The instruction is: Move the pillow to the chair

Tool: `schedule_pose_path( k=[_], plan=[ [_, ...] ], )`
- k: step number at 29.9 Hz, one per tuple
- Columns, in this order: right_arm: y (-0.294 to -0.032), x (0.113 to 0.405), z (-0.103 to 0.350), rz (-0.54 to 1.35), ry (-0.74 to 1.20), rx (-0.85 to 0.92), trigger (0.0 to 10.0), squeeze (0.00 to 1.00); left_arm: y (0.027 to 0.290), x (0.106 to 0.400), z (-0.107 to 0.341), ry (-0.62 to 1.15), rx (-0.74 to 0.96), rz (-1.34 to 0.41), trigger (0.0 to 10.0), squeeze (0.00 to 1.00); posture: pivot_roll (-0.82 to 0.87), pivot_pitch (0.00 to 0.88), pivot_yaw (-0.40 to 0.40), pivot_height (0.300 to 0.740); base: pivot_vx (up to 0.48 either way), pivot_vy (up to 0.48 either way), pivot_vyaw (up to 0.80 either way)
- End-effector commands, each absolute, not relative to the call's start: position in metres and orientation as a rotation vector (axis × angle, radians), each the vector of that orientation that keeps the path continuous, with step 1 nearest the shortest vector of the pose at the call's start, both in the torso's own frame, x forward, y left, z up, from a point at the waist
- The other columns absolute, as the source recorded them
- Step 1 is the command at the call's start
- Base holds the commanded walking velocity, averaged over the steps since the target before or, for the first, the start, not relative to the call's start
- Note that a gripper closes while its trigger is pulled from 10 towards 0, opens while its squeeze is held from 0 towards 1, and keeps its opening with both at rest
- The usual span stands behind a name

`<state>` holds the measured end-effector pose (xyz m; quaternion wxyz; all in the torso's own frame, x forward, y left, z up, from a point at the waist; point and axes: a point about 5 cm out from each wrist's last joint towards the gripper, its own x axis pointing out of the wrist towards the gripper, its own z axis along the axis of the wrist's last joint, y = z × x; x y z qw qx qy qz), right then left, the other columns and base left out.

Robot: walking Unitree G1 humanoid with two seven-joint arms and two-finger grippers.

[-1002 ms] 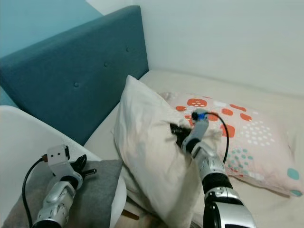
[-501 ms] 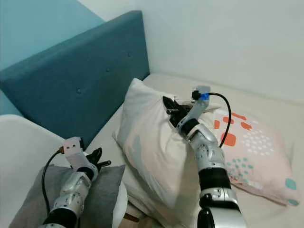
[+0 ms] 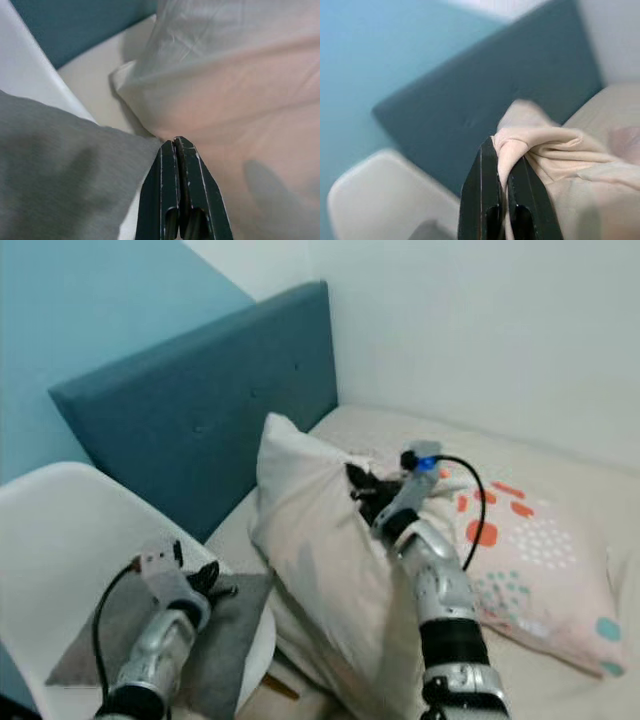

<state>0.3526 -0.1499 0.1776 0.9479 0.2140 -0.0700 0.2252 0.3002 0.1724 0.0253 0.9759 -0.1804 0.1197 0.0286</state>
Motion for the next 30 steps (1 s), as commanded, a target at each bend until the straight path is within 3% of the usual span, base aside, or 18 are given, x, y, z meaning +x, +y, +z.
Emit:
schedule_pose_path(
  k=[1,5,10,15,24,30],
  plan=[
    [-0.149,0.351,0.233,0.510,-0.403,0.434,10.0,0.00,0.175,0.299,0.023,0.254,-0.343,0.056,10.0,0.00,0.07,0.000,0.048,0.740,0.000,0.000,0.00],
    [-0.135,0.338,0.270,0.652,-0.536,0.421,10.0,0.00,0.170,0.302,0.026,0.247,-0.343,0.032,10.0,0.00,0.07,0.000,0.046,0.740,-0.283,0.000,0.30],
    [-0.113,0.323,0.283,0.827,-0.554,0.350,10.0,0.00,0.165,0.306,0.029,0.234,-0.348,0.015,10.0,0.00,0.06,0.000,0.042,0.740,-0.408,0.000,0.79],
    [-0.110,0.319,0.283,0.868,-0.548,0.353,10.0,0.00,0.162,0.307,0.031,0.225,-0.354,0.009,10.0,0.00,0.06,0.000,0.041,0.740,-0.379,0.000,0.80],
    [-0.125,0.306,0.313,0.869,-0.673,0.346,10.0,0.00,0.153,0.304,0.031,0.200,-0.346,-0.050,10.0,0.00,0.06,0.000,0.053,0.740,0.000,0.000,0.80],
    [-0.116,0.289,0.330,1.011,-0.737,0.343,10.0,0.00,0.149,0.304,0.032,0.187,-0.352,-0.069,10.0,0.00,0.06,0.000,0.050,0.740,0.000,0.000,0.80]
  ],
)
